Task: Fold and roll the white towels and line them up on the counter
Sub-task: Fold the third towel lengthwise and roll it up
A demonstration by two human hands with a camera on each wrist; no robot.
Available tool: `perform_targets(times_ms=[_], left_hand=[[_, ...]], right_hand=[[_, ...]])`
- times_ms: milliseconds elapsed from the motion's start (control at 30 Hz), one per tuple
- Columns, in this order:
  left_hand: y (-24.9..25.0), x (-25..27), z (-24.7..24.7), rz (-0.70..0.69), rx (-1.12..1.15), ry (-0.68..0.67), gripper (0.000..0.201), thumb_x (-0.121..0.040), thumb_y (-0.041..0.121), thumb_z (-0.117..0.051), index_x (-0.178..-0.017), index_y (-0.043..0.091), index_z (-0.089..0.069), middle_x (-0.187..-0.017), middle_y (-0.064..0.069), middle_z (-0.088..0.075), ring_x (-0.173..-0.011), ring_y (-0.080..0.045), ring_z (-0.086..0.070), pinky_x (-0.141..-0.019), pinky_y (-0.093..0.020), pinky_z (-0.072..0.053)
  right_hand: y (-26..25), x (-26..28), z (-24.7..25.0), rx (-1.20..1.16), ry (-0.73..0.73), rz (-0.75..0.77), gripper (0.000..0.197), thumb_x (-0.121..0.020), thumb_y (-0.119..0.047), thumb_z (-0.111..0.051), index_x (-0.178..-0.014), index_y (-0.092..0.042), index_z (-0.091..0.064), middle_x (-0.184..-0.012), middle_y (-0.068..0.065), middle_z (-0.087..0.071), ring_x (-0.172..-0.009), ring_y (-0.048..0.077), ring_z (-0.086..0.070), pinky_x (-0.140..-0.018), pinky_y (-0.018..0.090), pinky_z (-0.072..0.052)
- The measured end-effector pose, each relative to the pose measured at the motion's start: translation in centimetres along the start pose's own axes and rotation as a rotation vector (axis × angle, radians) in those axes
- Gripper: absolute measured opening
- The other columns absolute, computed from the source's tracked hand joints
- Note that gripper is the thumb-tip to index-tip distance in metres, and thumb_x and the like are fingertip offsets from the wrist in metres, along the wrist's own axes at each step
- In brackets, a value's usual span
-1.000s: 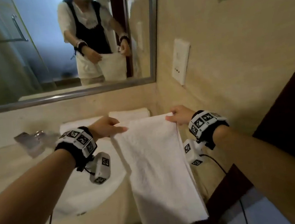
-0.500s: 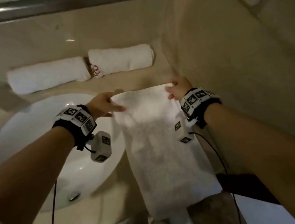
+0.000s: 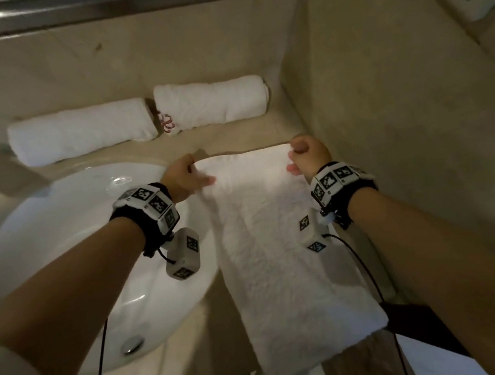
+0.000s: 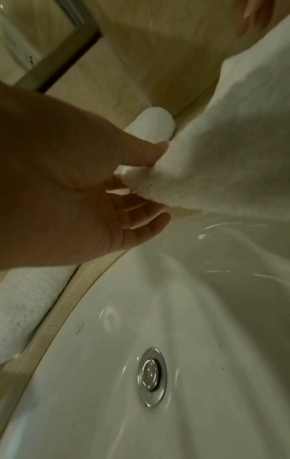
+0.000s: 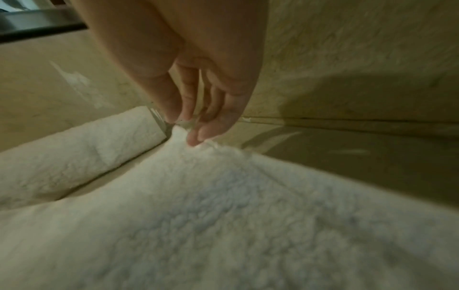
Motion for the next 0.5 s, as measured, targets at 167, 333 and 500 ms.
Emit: perform_targets(times_ms=[167, 333, 500], left_hand=[[-1.6, 1.8, -1.1, 0.115, 0.135, -0.071, 0.077, -0.077, 0.026, -0.075, -0.138, 0.017, -0.029, -0.115, -0.008, -0.052, -0.09, -0.023, -0.059, -0.066, -0.03, -0.05], [-3.6, 4.1, -3.0, 0.227, 0.228, -0.128, 0.089, -0.073, 0.036, -0.078, -0.142, 0.029, -0.023, -0.123, -0.004, -0.057, -0.095, -0.024, -0.065, -0.071, -0.032, -0.053], [-4.3, 5.8, -5.2, 0.272, 0.264, -0.141, 0.074, -0.068, 0.035, -0.081, -0.13, 0.023, -0.042, -0.117, -0.003, -0.061, -0.102, -0.027, -0.062, -0.081, -0.041, -0.052]], right_hand=[[2.5, 1.4, 1.2, 0.345, -0.048, -0.106, 0.025, -0.087, -0.02, -0.06, -0.093, 0.003, -0.062, -0.085, 0.017, -0.061, -0.072, 0.025, -0.058, -0.068, 0.035, -0.05], [6.1, 4.1, 0.5, 0.578, -0.238, -0.14, 0.045, -0.081, -0.032, -0.07, -0.109, 0.002, -0.06, -0.101, 0.015, -0.064, -0.097, 0.03, -0.063, -0.084, 0.036, -0.052], [6.8, 5.3, 0.5, 0.588, -0.25, -0.069, 0.025, -0.087, -0.029, -0.064, -0.075, -0.012, -0.049, -0.088, 0.006, -0.053, -0.091, 0.022, -0.051, -0.076, 0.026, -0.037]])
Point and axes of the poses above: each hand's wrist, its own x-axis away from the middle knuckle, its own z-axis out of the back of the hand, y = z × x, the point moved 10 cm from there along -x, towards the middle knuckle
